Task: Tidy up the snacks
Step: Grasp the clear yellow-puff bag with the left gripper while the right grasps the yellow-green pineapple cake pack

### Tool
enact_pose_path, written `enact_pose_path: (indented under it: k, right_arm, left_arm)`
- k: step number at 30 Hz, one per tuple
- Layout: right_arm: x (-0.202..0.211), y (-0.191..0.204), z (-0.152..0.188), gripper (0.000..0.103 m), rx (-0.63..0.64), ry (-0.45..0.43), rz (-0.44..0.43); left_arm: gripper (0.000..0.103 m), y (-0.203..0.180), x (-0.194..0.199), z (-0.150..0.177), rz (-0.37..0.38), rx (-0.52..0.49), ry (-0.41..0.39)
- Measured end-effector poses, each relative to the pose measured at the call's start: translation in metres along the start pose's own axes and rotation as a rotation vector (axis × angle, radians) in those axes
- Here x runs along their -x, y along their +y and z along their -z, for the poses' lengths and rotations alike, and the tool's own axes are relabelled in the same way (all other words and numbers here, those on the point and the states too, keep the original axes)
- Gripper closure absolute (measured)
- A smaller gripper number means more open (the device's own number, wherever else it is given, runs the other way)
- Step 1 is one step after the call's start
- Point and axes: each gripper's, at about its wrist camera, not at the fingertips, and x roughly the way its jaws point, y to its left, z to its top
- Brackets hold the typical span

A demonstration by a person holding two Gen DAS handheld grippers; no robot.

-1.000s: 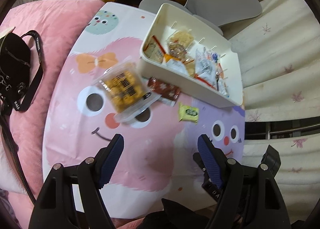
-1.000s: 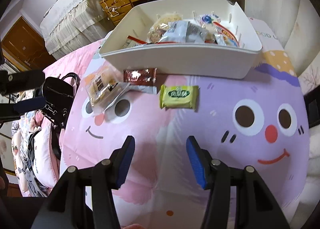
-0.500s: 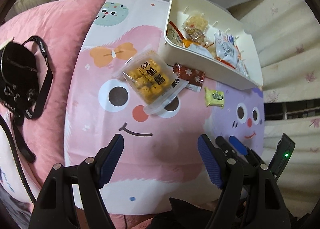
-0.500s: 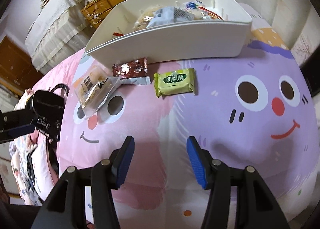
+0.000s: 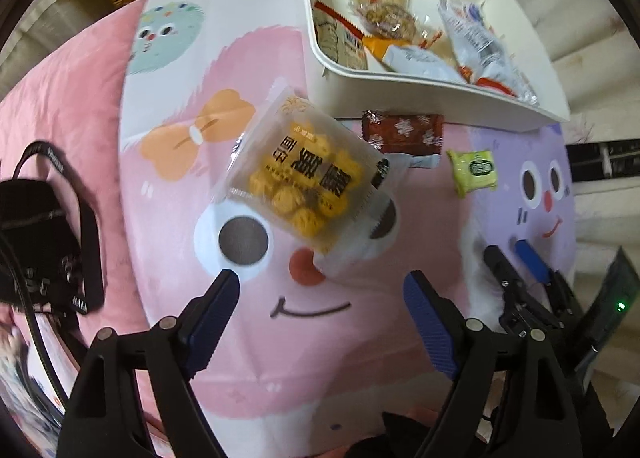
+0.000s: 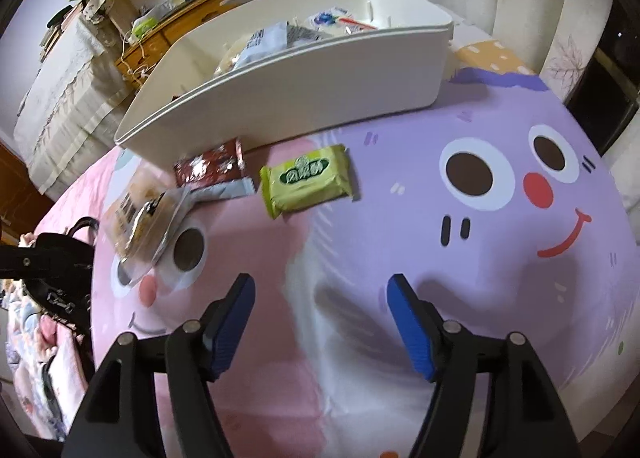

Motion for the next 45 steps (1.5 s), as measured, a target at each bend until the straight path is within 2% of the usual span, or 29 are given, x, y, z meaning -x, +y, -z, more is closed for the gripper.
enact_pose_path:
  k: [4,7,13,17,25,29,36,37,45]
  right_arm:
    - [-0.01,0.006,-0.003,0.031,0.023,-0.015,0.034]
    - [-0.019,0.012,-0.006,0.03,0.056,-0.023,0.055]
    - [-0.029,0.022,-0.01,0.029,0.124,-0.073,0.103]
    - [-0.038,0.025,-0.016,0.025,0.14,-0.089,0.114]
    - [-0.051,0.029,-0.029,0.025,0.171,-0.12,0.146]
    - [-0.055,0.033,-0.034,0.025,0.199,-0.13,0.148]
    - [-0.062,0.035,-0.038,0.025,0.218,-0.133,0.157]
    - [-0.063,0.036,-0.039,0.025,0.22,-0.136,0.158]
    - [-0.065,0.042,-0.041,0.027,0.249,-0.154,0.15]
  left_arm:
    - [0.019,-0.001,-0.023,-0.019,-0.032,-0.032,0.029]
    - [0.013,-0.001,-0.036,-0.033,-0.054,-0.05,0.035]
    - [0.012,0.0,-0.056,-0.046,-0.074,-0.067,0.069]
    - [0.01,-0.002,-0.067,-0.054,-0.061,-0.08,0.094]
    - [0.003,-0.005,-0.088,-0.072,-0.021,-0.092,0.119]
    - [0.0,-0.001,-0.099,-0.082,0.03,-0.06,0.132]
    - [0.0,0.003,-0.101,-0.091,0.035,-0.039,0.12]
    - [0.0,0.007,-0.1,-0.083,0.035,-0.029,0.116]
    - [0.0,0.019,-0.094,-0.076,0.044,0.113,0.063]
